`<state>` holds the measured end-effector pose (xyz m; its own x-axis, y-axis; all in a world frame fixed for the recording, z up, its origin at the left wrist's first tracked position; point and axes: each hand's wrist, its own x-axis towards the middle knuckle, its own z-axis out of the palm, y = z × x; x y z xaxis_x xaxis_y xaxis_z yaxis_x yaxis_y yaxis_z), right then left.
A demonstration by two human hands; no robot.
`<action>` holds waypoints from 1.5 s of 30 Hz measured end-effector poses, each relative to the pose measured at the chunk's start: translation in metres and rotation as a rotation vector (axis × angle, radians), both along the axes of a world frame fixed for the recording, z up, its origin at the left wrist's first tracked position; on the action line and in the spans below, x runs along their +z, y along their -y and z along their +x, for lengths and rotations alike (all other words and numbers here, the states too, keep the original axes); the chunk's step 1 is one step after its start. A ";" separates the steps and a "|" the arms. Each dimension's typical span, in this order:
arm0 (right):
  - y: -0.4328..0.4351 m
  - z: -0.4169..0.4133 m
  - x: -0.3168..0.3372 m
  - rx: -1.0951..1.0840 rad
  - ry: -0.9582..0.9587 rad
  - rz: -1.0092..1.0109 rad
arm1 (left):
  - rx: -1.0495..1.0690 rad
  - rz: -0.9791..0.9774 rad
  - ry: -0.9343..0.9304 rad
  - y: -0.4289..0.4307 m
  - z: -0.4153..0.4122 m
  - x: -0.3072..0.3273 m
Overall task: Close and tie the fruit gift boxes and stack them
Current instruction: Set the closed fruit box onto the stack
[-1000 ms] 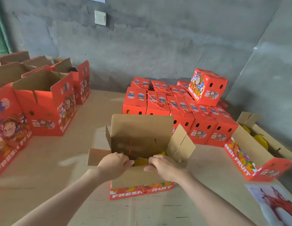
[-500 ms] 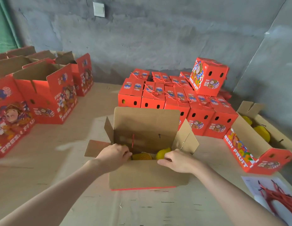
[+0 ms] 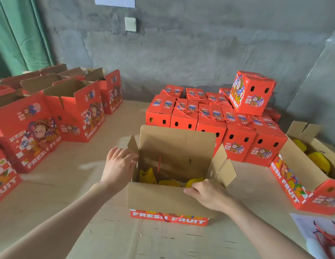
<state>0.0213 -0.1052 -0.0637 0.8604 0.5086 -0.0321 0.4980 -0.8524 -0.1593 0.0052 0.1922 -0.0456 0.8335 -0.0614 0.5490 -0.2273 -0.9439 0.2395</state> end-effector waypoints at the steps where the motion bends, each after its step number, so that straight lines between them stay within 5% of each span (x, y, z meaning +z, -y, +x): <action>1: 0.000 0.000 0.000 0.000 -0.001 0.002 | 0.019 -0.020 0.039 -0.002 0.000 0.003; 7: 0.000 -0.003 0.000 0.005 0.005 0.033 | 0.173 -0.333 0.154 -0.007 0.007 0.016; 9: -0.001 -0.004 -0.001 0.013 0.027 0.037 | 0.224 -0.708 0.131 -0.008 0.010 0.022; 12: -0.002 -0.004 0.000 0.021 0.069 0.034 | 0.026 -1.608 -0.165 -0.013 0.014 0.036; 14: -0.002 -0.004 -0.001 0.031 0.089 0.042 | -0.099 -1.820 -0.359 -0.017 0.017 0.034; 16: -0.002 -0.007 -0.002 0.038 0.084 0.065 | -0.146 -1.661 -0.396 -0.010 0.017 0.028; 21: -0.001 -0.014 -0.002 0.010 -0.001 0.092 | -0.188 -0.493 -0.406 0.009 0.026 0.002; 23: -0.002 -0.015 0.003 -0.022 -0.058 0.054 | -0.169 -0.177 -0.491 0.013 0.031 -0.012; 25: -0.003 -0.015 0.011 -0.046 -0.064 0.000 | -0.204 -0.159 -0.600 0.016 0.031 -0.019; 28: -0.001 -0.010 0.031 -0.076 0.170 0.047 | -0.244 -0.085 -0.627 0.016 0.032 -0.024; 31: 0.013 0.002 0.054 -0.164 0.383 0.078 | -0.225 0.204 -0.614 0.013 0.036 -0.029; 33: 0.024 0.008 0.062 -0.229 0.362 0.104 | -0.211 0.429 -0.628 0.015 0.035 -0.030; 38: 0.030 0.011 0.061 -0.231 0.020 0.623 | -0.102 0.400 -0.679 0.022 0.030 -0.023; 42: 0.007 0.015 0.049 -0.144 -0.232 1.135 | -0.295 0.756 -0.268 0.024 0.014 -0.011; 45: -0.002 0.023 0.031 -0.346 -0.242 1.416 | -0.262 0.825 -0.222 0.023 0.008 -0.012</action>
<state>0.0443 -0.1036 -0.0323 0.9889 0.0132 0.1482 0.1481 0.0126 -0.9889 0.0135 0.1696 -0.0574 0.8193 -0.5687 0.0730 -0.4891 -0.7596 -0.4287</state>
